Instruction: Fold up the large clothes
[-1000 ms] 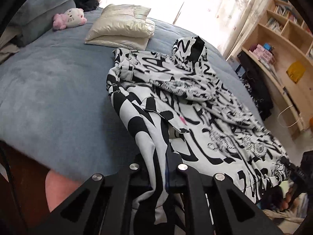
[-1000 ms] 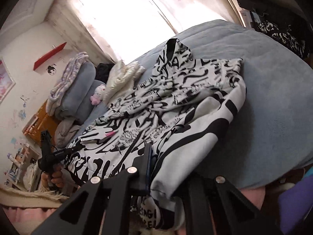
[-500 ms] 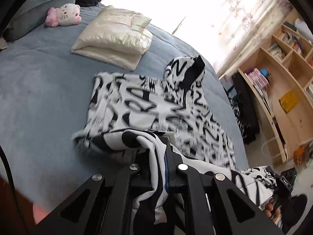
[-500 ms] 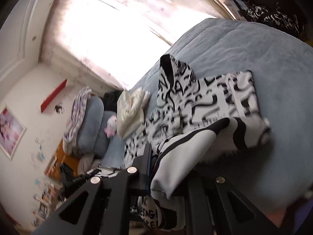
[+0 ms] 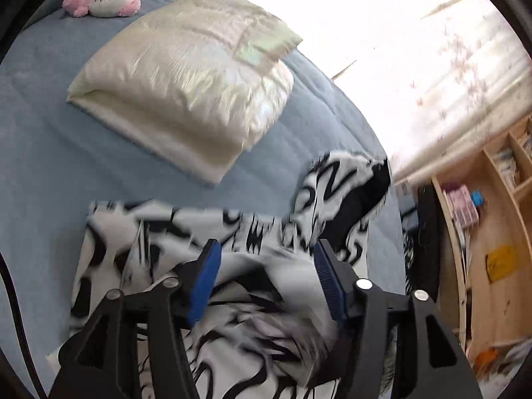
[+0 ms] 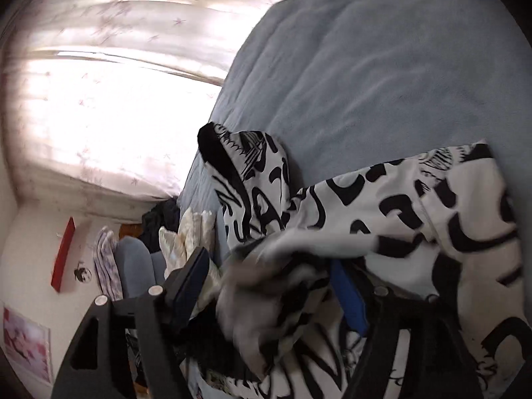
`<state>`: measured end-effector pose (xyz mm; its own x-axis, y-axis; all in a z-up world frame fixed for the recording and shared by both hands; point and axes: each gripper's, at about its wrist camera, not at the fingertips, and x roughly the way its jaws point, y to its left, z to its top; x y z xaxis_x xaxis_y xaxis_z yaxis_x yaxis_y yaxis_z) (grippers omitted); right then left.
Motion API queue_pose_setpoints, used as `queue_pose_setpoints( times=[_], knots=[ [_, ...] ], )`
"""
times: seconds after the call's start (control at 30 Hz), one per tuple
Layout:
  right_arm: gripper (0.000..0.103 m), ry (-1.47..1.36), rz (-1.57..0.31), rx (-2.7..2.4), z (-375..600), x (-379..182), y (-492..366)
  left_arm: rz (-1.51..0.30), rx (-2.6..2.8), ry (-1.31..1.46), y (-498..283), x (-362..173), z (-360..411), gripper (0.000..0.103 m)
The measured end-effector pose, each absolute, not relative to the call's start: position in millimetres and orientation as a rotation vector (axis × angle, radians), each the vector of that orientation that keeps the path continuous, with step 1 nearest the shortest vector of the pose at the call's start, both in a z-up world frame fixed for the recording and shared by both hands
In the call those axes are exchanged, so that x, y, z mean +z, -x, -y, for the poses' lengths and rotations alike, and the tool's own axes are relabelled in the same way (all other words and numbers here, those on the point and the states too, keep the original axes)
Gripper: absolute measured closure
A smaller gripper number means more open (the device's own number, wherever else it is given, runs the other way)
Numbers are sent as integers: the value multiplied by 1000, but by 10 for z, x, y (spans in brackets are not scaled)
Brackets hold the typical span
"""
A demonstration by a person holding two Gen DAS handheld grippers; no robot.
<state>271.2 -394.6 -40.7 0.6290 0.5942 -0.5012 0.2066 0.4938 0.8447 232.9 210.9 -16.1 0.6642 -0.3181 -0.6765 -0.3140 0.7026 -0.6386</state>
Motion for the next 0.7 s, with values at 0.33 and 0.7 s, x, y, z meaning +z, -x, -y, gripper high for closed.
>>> queue_pose_setpoints(
  times=[0.33,0.7],
  knots=[
    [29,-598,-950,211,3815,-555,-3031,-1030,23,345,-2754,-591,-1923,43],
    [29,-396,-1098,294,3741,-1064,-3287,-1106,-129,186,-2990,-938,-1695,43]
  ],
)
